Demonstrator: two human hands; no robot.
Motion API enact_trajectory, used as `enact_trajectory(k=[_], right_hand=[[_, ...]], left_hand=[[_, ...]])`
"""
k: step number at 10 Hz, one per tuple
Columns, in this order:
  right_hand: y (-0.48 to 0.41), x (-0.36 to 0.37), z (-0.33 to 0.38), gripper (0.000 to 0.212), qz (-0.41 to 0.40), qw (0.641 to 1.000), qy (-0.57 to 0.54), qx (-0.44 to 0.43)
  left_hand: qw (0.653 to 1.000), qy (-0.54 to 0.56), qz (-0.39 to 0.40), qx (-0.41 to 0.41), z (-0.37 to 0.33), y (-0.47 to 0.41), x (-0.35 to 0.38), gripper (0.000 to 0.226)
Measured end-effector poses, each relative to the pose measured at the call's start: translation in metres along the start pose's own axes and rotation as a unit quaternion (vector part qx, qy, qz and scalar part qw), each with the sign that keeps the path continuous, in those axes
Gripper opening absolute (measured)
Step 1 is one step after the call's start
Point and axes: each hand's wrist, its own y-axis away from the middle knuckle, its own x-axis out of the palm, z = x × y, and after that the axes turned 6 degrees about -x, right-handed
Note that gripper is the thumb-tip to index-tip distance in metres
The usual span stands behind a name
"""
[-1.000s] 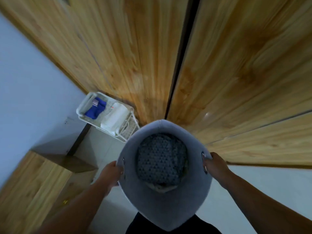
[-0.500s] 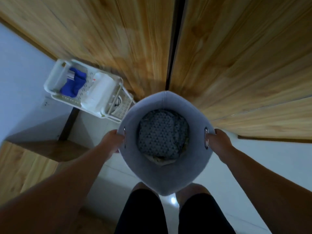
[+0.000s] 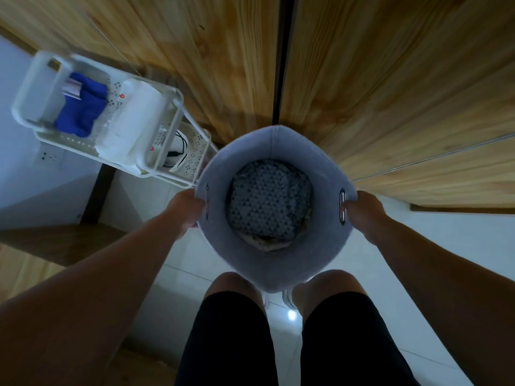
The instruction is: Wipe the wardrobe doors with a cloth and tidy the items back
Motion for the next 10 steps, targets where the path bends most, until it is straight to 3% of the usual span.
enact_trajectory(k=[2,6,7,8,10], right_hand=[[-0.010,0.021,-0.014,0.016,0.012,0.999,0.035,-0.014],[-0.028,0.043,-0.025,0.020,0.003,1.000,-0.019,-0.014],[-0.006,0.034,-0.014,0.013,0.027,0.999,-0.032,-0.019],[0.036,0.009,0.006,0.011,0.043,0.998,-0.052,-0.013],[0.150,-0.067,0.040,0.015,0.073,0.989,-0.124,0.015]], left_hand=[[1.000,0.012,0.004,0.014,0.024,-0.026,0.020,0.026],[0.997,-0.045,-0.027,0.053,0.031,-0.045,0.037,0.030],[0.999,-0.019,0.016,0.039,0.023,-0.025,0.028,0.039],[0.995,0.078,0.058,0.003,0.007,0.019,0.006,0.029],[0.997,0.032,0.060,0.048,-0.018,0.146,-0.059,0.025]])
